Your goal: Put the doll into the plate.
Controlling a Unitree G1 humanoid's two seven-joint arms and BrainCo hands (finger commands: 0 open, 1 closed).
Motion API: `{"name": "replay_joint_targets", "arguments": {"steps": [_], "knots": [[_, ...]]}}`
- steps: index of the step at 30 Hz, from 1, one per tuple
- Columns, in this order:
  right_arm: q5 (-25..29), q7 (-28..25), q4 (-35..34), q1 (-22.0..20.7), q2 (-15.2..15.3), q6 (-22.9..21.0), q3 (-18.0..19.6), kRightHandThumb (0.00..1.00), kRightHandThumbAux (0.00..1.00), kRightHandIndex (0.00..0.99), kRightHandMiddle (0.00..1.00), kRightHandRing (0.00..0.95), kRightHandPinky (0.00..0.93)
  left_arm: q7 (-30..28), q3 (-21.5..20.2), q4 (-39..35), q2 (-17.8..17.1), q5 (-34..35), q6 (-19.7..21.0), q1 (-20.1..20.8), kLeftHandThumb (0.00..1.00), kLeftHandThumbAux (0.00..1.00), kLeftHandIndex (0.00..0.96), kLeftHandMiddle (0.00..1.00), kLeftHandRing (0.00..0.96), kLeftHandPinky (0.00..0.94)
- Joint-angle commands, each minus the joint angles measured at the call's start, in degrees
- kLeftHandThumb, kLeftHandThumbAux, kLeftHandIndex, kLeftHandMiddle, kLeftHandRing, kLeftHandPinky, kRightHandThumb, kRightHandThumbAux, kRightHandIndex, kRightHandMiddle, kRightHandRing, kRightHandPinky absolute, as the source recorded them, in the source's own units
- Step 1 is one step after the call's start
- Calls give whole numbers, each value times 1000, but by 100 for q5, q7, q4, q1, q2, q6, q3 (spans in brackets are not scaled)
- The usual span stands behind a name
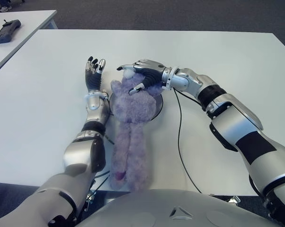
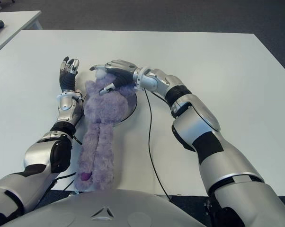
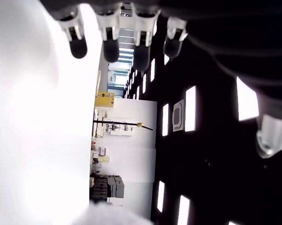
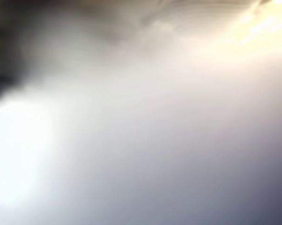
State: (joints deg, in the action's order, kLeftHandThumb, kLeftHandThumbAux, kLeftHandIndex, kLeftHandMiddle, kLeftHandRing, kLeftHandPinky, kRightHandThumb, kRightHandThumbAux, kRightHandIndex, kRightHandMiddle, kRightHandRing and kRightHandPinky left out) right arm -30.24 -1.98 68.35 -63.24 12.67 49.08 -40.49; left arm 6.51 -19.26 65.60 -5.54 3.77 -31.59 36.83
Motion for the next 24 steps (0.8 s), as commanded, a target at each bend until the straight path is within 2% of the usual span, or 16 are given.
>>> {"name": "replay_joint_targets", "arguments": {"steps": [1,14,24], "knots": [[-402,-681,268,730,280,-163,-218,40,254,0,0,0,0,168,-64,911,750,109,178,-1541,0,479,34,129,80,0],[387,-707,-201,626,428,577,542,50,316,0,0,0,0,105,-122,914,756,174,210,-1531,0,486,25,126,78,5],[385,-325,-496,581,520,901,858,92,328,0,0,0,0,107,-113,910,751,157,203,-1523,0,487,28,123,77,7]]}}
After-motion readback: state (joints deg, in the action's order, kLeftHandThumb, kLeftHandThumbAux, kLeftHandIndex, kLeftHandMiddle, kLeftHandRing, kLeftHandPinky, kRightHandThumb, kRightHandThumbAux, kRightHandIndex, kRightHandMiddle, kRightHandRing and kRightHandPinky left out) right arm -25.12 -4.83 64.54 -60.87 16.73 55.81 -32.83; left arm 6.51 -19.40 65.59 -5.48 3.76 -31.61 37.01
